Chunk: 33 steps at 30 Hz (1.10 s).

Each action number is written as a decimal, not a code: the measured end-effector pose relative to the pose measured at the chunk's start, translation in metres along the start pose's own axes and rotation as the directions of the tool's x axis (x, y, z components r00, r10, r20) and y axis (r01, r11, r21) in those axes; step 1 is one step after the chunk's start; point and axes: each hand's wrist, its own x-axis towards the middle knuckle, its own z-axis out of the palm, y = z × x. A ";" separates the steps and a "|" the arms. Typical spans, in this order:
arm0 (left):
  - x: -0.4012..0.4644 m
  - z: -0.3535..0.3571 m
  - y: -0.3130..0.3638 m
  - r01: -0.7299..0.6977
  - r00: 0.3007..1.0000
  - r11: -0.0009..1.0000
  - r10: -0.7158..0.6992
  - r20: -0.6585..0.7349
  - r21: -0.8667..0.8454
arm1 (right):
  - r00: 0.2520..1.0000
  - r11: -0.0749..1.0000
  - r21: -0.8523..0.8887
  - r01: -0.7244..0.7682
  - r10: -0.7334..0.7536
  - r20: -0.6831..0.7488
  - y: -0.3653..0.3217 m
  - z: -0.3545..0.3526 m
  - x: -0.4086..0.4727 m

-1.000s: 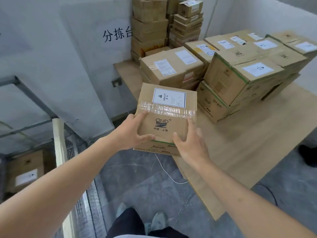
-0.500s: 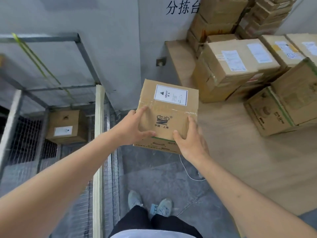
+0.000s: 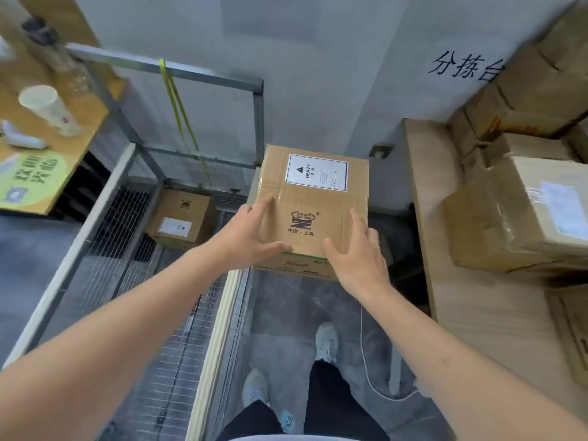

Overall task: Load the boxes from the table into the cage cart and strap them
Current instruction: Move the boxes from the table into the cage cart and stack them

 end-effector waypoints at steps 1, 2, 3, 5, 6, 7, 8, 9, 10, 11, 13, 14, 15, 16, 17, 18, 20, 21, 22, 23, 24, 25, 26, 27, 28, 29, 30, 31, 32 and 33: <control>0.003 -0.004 -0.005 0.024 1.000 1.000 -0.024 -0.016 -0.011 | 1.000 1.000 -0.002 0.021 -0.021 0.023 -0.006 0.003 0.011; 0.007 -0.007 -0.010 0.045 0.998 0.999 -0.046 -0.031 -0.025 | 0.998 0.999 -0.001 0.046 -0.046 0.046 -0.012 0.005 0.022; 0.011 -0.009 -0.015 0.065 0.997 0.997 -0.067 -0.049 -0.040 | 0.995 0.997 0.000 0.075 -0.075 0.066 -0.017 0.008 0.034; 0.019 -0.014 -0.024 0.114 0.989 0.991 -0.119 -0.084 -0.067 | 0.985 0.991 -0.004 0.132 -0.130 0.111 -0.027 0.014 0.058; 0.022 -0.016 -0.027 0.140 0.984 0.987 -0.148 -0.102 -0.081 | 0.979 0.988 -0.005 0.156 -0.154 0.135 -0.032 0.017 0.069; 0.024 -0.018 -0.031 0.166 0.976 0.982 -0.177 -0.124 -0.095 | 0.970 0.983 -0.005 0.183 -0.179 0.162 -0.038 0.019 0.081; 0.027 -0.019 -0.034 0.190 0.967 0.976 -0.204 -0.150 -0.105 | 0.960 0.977 -0.002 0.211 -0.207 0.190 -0.043 0.022 0.092; 0.030 -0.019 -0.037 0.211 0.958 0.971 -0.229 -0.174 -0.114 | 0.948 0.971 0.004 0.241 -0.236 0.216 -0.048 0.024 0.104; 0.032 -0.020 -0.038 0.231 0.948 0.965 -0.253 -0.193 -0.128 | 0.935 0.963 0.009 0.269 -0.263 0.239 -0.052 0.027 0.115; 0.035 -0.020 -0.040 0.252 0.937 0.956 -0.279 -0.210 -0.148 | 0.920 0.955 0.012 0.297 -0.289 0.265 -0.057 0.030 0.125; 0.037 -0.020 -0.044 0.289 0.911 0.937 -0.332 -0.243 -0.195 | 0.886 0.937 0.014 0.349 -0.334 0.321 -0.066 0.036 0.144; 0.037 -0.020 -0.047 0.304 0.898 0.926 -0.357 -0.257 -0.224 | 0.867 0.927 0.015 0.375 -0.356 0.348 -0.071 0.039 0.151; 0.037 -0.019 -0.051 0.317 0.885 0.914 -0.381 -0.269 -0.252 | 0.848 0.915 0.021 0.402 -0.381 0.370 -0.076 0.041 0.158; 0.036 -0.018 -0.055 0.334 0.871 0.901 -0.407 -0.276 -0.276 | 0.827 0.902 0.028 0.430 -0.406 0.388 -0.081 0.043 0.163; 0.035 -0.017 -0.059 0.354 0.855 0.886 -0.436 -0.279 -0.300 | 0.807 0.889 0.035 0.457 -0.430 0.406 -0.087 0.046 0.168; 0.034 -0.016 -0.062 0.371 0.840 0.871 -0.462 -0.283 -0.323 | 0.787 0.877 0.039 0.478 -0.448 0.423 -0.093 0.049 0.172; 0.032 -0.015 -0.070 0.397 0.810 0.843 -0.508 -0.294 -0.364 | 0.756 0.860 0.047 0.508 -0.472 0.453 -0.105 0.057 0.180; 0.031 -0.016 -0.073 0.408 0.794 0.831 -0.527 -0.303 -0.378 | 0.742 0.852 0.054 0.521 -0.483 0.464 -0.112 0.062 0.184; 0.031 -0.017 -0.077 0.417 0.780 0.823 -0.542 -0.313 -0.386 | 0.730 0.845 0.060 0.532 -0.493 0.474 -0.119 0.067 0.187; 0.031 -0.019 -0.081 0.422 0.767 0.814 -0.556 -0.322 -0.400 | 0.717 0.839 0.066 0.540 -0.500 0.485 -0.125 0.072 0.190; 0.031 -0.021 -0.086 0.426 0.753 0.800 -0.573 -0.325 -0.424 | 0.705 0.834 0.070 0.548 -0.505 0.498 -0.132 0.077 0.193; 0.032 -0.023 -0.092 0.427 0.738 0.784 -0.590 -0.327 -0.451 | 0.692 0.827 0.075 0.557 -0.512 0.508 -0.140 0.083 0.196; 0.033 -0.025 -0.098 0.426 0.727 0.771 -0.603 -0.328 -0.473 | 0.681 0.820 0.078 0.567 -0.520 0.515 -0.148 0.089 0.199; 0.034 -0.027 -0.105 0.426 0.719 0.761 -0.613 -0.327 -0.490 | 0.672 0.812 0.076 0.578 -0.527 0.520 -0.155 0.096 0.202; 0.035 -0.029 -0.111 0.430 0.710 0.750 -0.625 -0.324 -0.503 | 0.664 0.805 0.069 0.589 -0.532 0.526 -0.163 0.103 0.206; 0.036 -0.031 -0.119 0.435 0.703 0.739 -0.636 -0.320 -0.514 | 0.657 0.798 0.060 0.600 -0.533 0.533 -0.171 0.111 0.209; 0.037 -0.034 -0.127 0.439 0.696 0.729 -0.645 -0.314 -0.525 | 0.649 0.792 0.050 0.609 -0.534 0.542 -0.180 0.119 0.211; 0.038 -0.037 -0.137 0.442 0.690 0.717 -0.656 -0.307 -0.539 | 0.643 0.785 0.040 0.619 -0.535 0.548 -0.188 0.128 0.214; 0.039 -0.039 -0.147 0.443 0.683 0.706 -0.665 -0.302 -0.553 | 0.636 0.775 0.031 0.631 -0.540 0.551 -0.196 0.137 0.216; 0.041 -0.040 -0.156 0.443 0.676 0.695 -0.674 -0.298 -0.567 | 0.631 0.767 0.025 0.642 -0.546 0.551 -0.203 0.145 0.219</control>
